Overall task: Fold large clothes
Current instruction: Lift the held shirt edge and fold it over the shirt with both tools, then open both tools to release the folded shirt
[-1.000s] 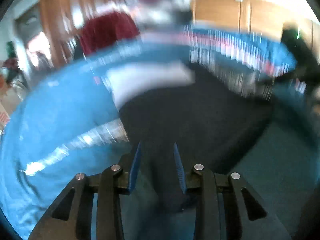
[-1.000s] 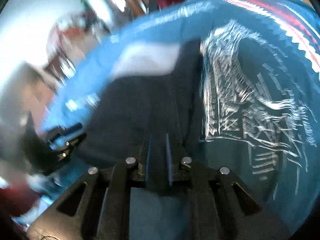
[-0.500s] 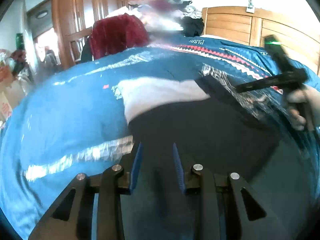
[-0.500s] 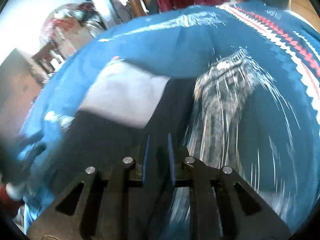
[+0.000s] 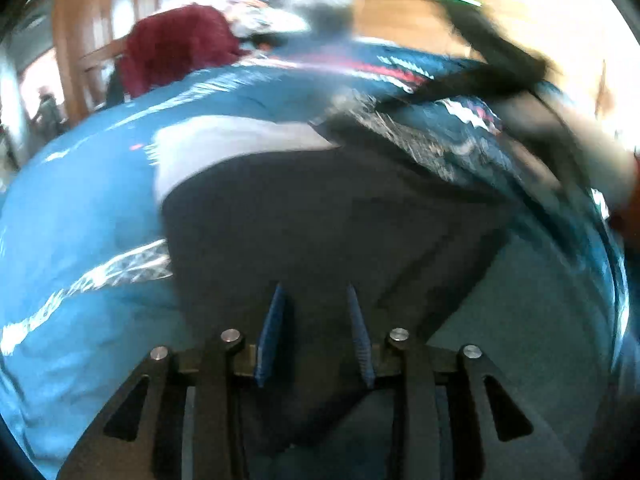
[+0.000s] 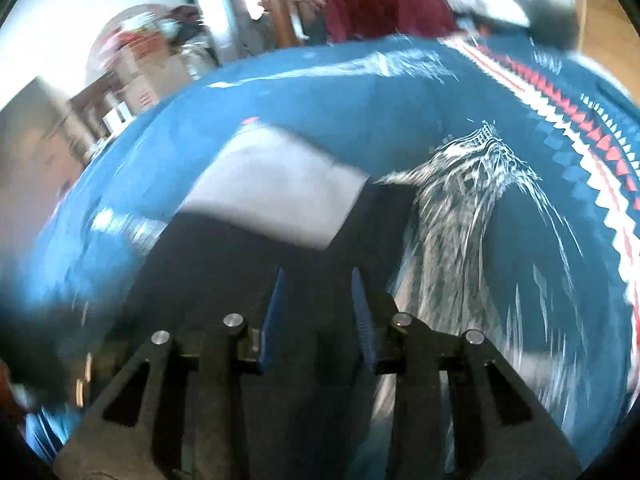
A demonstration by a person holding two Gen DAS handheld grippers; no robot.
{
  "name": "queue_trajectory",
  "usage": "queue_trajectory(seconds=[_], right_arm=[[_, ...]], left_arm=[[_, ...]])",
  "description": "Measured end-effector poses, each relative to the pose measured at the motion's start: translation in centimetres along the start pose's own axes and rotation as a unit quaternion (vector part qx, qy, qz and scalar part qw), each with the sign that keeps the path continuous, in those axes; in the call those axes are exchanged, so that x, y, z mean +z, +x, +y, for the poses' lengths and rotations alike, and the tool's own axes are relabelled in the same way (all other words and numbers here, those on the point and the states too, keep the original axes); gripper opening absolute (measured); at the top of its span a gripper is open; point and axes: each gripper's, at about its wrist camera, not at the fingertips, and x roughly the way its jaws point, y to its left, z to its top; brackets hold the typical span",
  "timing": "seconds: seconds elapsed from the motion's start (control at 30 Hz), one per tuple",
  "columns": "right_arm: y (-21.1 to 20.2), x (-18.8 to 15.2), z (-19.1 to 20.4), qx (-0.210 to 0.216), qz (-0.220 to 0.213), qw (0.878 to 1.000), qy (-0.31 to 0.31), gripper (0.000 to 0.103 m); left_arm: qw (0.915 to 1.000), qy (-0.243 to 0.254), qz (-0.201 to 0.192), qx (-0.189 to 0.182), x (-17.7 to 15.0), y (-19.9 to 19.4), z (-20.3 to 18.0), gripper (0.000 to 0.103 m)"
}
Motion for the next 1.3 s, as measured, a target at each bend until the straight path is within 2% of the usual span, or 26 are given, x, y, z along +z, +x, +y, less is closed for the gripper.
queue_trajectory(seconds=[0.07, 0.13, 0.17, 0.27, 0.33, 0.4, 0.47, 0.57, 0.7, 0.8, 0.93, 1.17, 1.3], right_arm=[[-0.4, -3.4, 1.4, -0.009, 0.013, 1.000, 0.003, 0.036], [1.4, -6.1, 2.0, -0.017, 0.050, 0.999, 0.009, 0.038], [1.9, -7.2, 2.1, -0.036, 0.051, 0.998, 0.006, 0.042], [1.1, -6.7, 1.3, -0.054, 0.039, 0.997, 0.034, 0.045], [-1.2, -6.7, 1.5, -0.073, 0.006, 0.996, 0.041, 0.050], [-3.4, -7.8, 1.6, -0.106, -0.017, 0.993, 0.049, 0.073], [-4.5, -9.8, 1.5, -0.129, -0.010, 0.990, 0.061, 0.081], [-4.5, -12.5, 1.5, -0.144, 0.015, 0.987, 0.073, 0.081], [-4.5, -14.5, 2.1, -0.164, 0.036, 0.982, 0.082, 0.085], [-4.3, -14.8, 2.4, -0.181, 0.042, 0.979, 0.079, 0.093], [-3.0, -15.5, 2.6, -0.200, 0.040, 0.977, 0.064, 0.103], [-2.6, -15.9, 1.9, -0.190, 0.029, 0.979, 0.072, 0.103], [-2.6, -16.0, 1.9, -0.191, 0.026, 0.979, 0.070, 0.103]], left_arm=[[0.9997, -0.021, 0.003, 0.010, -0.4, 0.1, 0.7, 0.046], [0.9992, -0.029, 0.021, 0.020, -1.3, 1.1, 1.1, 0.046], [0.9991, -0.027, 0.024, 0.025, -1.4, 1.4, 1.0, 0.046], [0.9985, -0.039, 0.025, 0.029, -1.5, 0.1, 1.3, 0.046], [0.9973, -0.058, 0.015, 0.042, -1.5, -1.8, 2.0, 0.046], [0.9954, -0.070, 0.006, 0.066, -2.2, -4.0, 3.1, 0.048], [0.9910, -0.088, 0.014, 0.100, -3.6, -5.2, 4.8, 0.050], [0.9788, -0.128, 0.042, 0.154, -6.8, -6.4, 7.5, 0.050], [0.9663, -0.171, 0.059, 0.183, -9.5, -6.5, 9.0, 0.051], [0.9642, -0.161, 0.073, 0.198, -9.8, -5.5, 8.8, 0.058], [0.9651, -0.158, 0.075, 0.195, -10.3, -4.7, 9.2, 0.064], [0.9660, -0.153, 0.064, 0.198, -10.5, -4.7, 9.0, 0.068], [0.9644, -0.152, 0.062, 0.207, -10.5, -4.7, 8.9, 0.075]])
